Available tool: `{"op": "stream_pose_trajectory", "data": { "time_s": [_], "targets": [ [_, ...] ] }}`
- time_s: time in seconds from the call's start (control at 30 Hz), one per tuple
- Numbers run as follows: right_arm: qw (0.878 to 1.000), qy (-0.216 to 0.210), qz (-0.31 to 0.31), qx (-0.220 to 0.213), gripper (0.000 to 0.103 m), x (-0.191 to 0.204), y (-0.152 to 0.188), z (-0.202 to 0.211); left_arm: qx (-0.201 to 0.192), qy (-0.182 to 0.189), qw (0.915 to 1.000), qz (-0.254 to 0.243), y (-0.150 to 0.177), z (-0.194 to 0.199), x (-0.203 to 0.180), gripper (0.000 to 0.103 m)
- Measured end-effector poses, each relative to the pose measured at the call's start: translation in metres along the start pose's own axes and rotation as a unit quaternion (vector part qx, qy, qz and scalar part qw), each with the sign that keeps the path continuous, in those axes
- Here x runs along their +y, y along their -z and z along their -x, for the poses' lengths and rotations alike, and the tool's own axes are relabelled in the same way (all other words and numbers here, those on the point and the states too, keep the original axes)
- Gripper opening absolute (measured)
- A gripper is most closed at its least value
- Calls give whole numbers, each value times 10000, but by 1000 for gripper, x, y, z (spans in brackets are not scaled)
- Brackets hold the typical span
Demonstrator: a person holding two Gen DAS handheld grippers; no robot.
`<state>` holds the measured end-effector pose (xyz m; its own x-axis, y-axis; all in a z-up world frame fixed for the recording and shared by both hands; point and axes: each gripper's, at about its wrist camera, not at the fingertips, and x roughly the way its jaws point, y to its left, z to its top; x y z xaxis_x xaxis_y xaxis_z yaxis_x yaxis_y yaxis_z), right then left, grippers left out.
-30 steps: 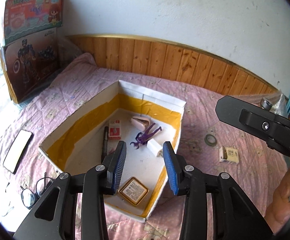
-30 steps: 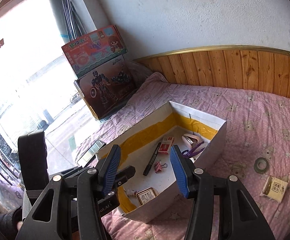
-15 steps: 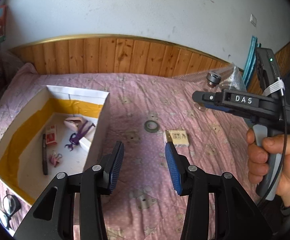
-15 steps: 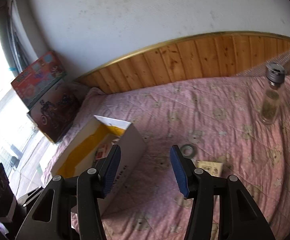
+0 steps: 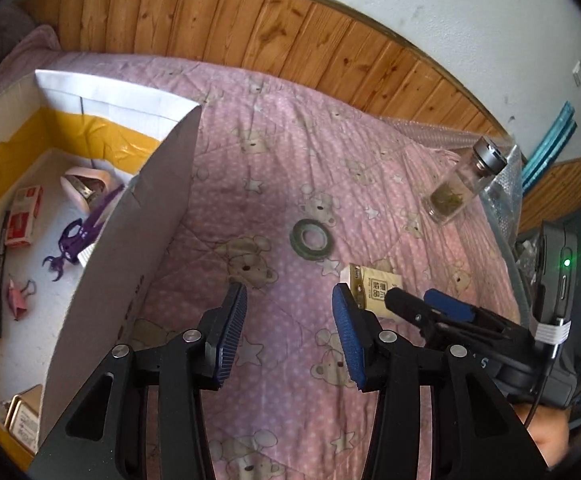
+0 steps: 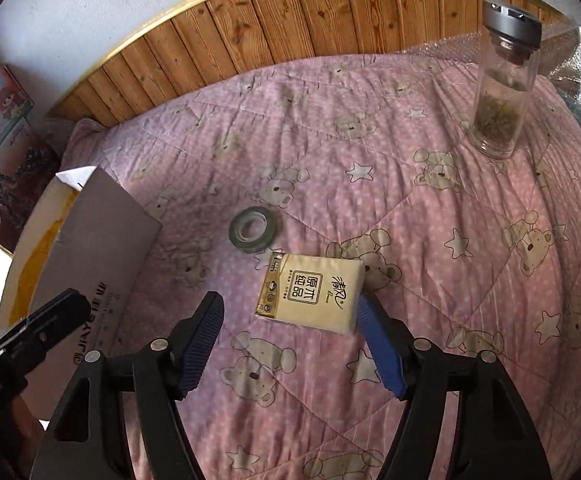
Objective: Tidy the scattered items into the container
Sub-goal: 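Move the left gripper to the green tape roll while the right reaches the cream tissue pack, then close the left gripper on the tape roll while the right grasps the tissue pack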
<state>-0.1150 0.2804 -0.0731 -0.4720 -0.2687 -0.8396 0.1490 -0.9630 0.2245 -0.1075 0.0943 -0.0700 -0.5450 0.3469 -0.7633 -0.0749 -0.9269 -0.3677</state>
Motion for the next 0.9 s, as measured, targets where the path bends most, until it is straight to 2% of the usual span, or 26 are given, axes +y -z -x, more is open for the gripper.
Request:
{"op": "stream_pose_trajectory", "data": {
  "time_s": [0.17, 0.3, 0.43, 0.53, 0.73, 0.8, 0.9],
  "targets": [
    [9995, 111, 202, 196, 79, 5, -4, -32, 47, 110, 9999, -5, -16, -28, -13, 52],
    [9978, 255, 473, 382, 81, 9, -1, -55, 219, 197, 9996, 20, -28, -68, -25, 54],
    [9969, 255, 542, 513, 83, 9, 1, -65, 453, 169, 9988, 35, -29, -106, -32, 54],
    [9955, 353, 662, 573, 83, 12, 1, -67, 665, -28, 9974, -291, -25, -126, -39, 55],
    [9947, 440, 786, 494, 80, 11, 4, -65, 599, -170, 9956, -698, -25, -136, -40, 55],
    [9949, 426, 776, 493, 78, 12, 6, -64, 542, -386, 9936, -919, -24, -138, -46, 47],
    [9961, 350, 638, 501, 77, 6, -1, -64, 477, -478, 9929, -982, -21, -136, -47, 46]
  ]
}}
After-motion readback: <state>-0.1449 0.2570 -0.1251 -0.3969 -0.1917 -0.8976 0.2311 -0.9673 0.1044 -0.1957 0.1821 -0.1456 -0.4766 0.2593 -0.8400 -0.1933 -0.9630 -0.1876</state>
